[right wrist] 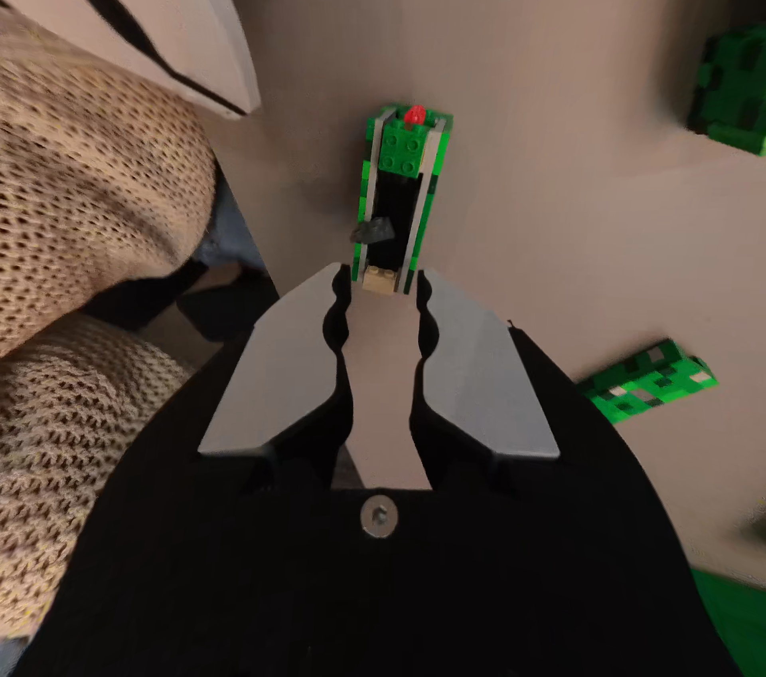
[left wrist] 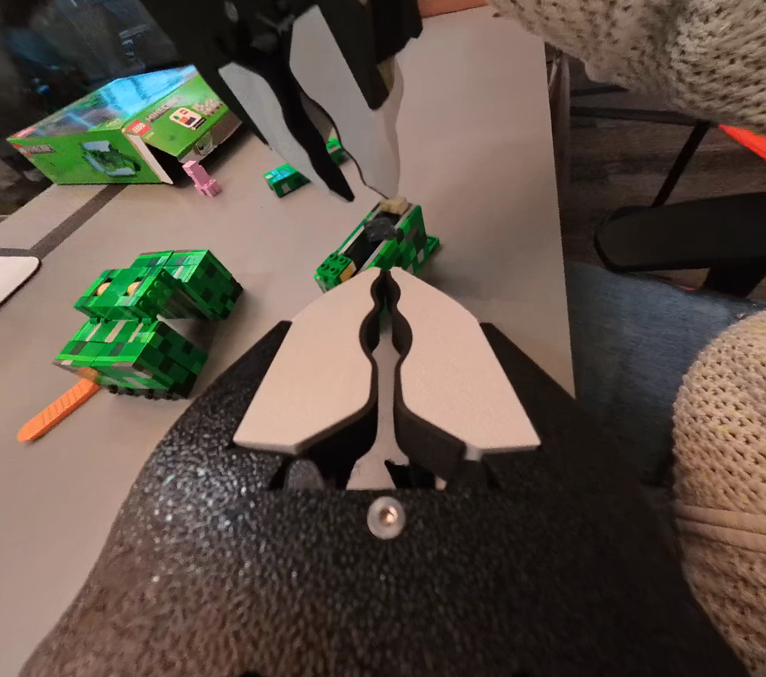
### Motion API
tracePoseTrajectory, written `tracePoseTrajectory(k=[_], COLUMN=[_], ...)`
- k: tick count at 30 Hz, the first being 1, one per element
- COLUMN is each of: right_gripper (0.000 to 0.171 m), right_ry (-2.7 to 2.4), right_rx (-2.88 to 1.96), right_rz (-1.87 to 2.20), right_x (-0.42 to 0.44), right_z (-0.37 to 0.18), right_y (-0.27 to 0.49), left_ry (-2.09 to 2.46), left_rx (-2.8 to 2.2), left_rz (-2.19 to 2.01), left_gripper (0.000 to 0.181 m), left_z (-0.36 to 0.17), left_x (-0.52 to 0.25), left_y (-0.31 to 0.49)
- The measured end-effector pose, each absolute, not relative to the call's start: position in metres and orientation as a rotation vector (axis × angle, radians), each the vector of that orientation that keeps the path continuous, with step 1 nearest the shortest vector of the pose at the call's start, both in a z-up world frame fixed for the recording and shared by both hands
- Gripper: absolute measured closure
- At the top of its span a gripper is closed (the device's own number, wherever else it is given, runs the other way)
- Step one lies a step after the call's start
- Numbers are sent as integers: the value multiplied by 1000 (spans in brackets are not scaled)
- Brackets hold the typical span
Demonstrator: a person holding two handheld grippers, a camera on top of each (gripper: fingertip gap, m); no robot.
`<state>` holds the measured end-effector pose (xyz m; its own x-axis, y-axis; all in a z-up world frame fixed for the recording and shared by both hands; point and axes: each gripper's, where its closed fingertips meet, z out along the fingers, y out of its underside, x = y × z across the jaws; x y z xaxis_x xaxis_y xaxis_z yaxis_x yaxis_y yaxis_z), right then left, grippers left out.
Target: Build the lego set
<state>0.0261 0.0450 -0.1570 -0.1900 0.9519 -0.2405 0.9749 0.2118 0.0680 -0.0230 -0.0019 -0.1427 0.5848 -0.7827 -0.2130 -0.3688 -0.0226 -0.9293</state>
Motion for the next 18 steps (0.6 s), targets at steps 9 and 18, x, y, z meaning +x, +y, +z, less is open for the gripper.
tracePoseTrajectory(k=[9, 18], right_gripper=[140, 145], right_ry=[2581, 2687], right_rx=[2066, 2531], right_rz=[-646, -1724], right_x=[33, 49], right_z=[-140, -118], right_y=[67, 115], left_ry=[1363, 1867], left_rx=[-1329, -1317], left_rz=[-69, 53], left_gripper=[181, 144], left_z=[-133, -154], left_x=[9, 15], left_y=[10, 30])
